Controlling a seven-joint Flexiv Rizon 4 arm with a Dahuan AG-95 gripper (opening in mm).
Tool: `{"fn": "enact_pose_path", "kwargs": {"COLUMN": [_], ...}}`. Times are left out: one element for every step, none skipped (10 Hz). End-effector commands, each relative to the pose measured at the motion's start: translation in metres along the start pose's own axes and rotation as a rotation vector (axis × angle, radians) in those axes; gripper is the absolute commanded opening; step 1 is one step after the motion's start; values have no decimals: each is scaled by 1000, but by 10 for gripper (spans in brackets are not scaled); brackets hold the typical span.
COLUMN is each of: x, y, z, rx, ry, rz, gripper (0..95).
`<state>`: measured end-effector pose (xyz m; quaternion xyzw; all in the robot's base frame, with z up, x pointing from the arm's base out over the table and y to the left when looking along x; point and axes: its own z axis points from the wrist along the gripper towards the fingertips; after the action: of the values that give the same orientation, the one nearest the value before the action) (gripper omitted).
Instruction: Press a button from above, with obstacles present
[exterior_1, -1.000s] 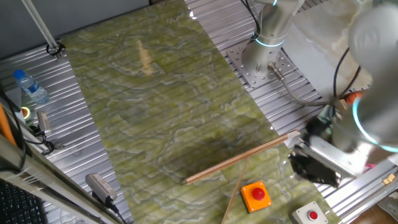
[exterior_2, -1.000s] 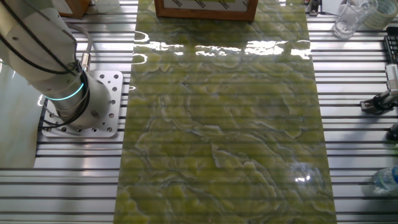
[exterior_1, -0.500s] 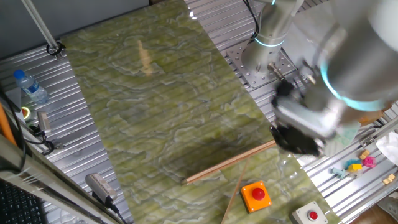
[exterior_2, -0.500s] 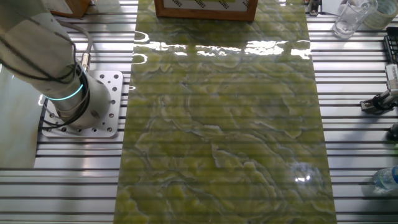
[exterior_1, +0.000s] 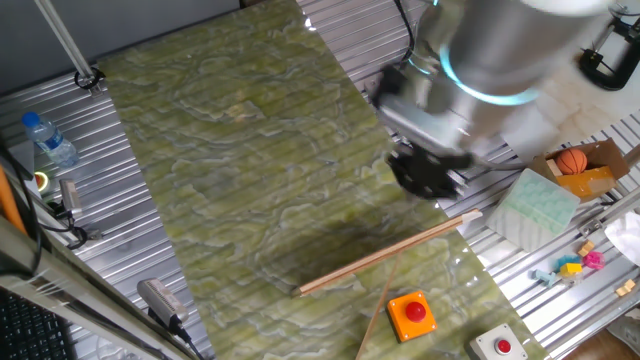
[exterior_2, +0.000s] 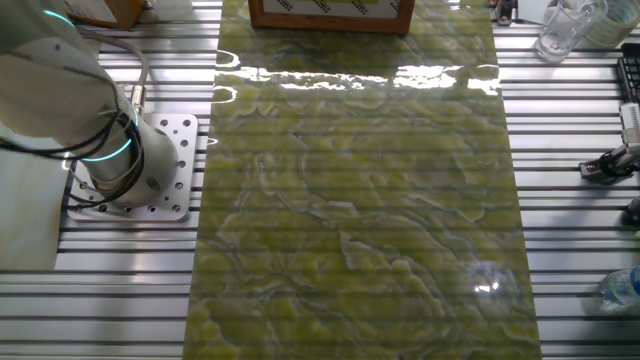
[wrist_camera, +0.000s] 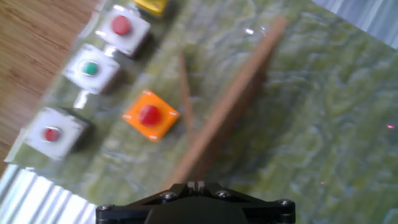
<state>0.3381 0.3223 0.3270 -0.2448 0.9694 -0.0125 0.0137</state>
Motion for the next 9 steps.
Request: {"fn": "enact_pose_path", "kwargs": {"x": [3, 4, 5, 3, 3, 3, 3, 3, 3], "y": [-19, -31, -33, -34, -34, -34, -34, -34, -34], "z": [9, 22, 29, 37, 37, 37, 37, 37, 37], "rx": [7, 32, 34, 36, 8, -4, 19, 23, 18], "ry": [8, 21, 17, 12, 10, 33, 61, 62, 51], "rz": [-9, -20, -20, -23, -32, 11, 81, 145, 219], "gripper": [0, 0, 0, 0, 0, 0, 0, 0, 0]}}
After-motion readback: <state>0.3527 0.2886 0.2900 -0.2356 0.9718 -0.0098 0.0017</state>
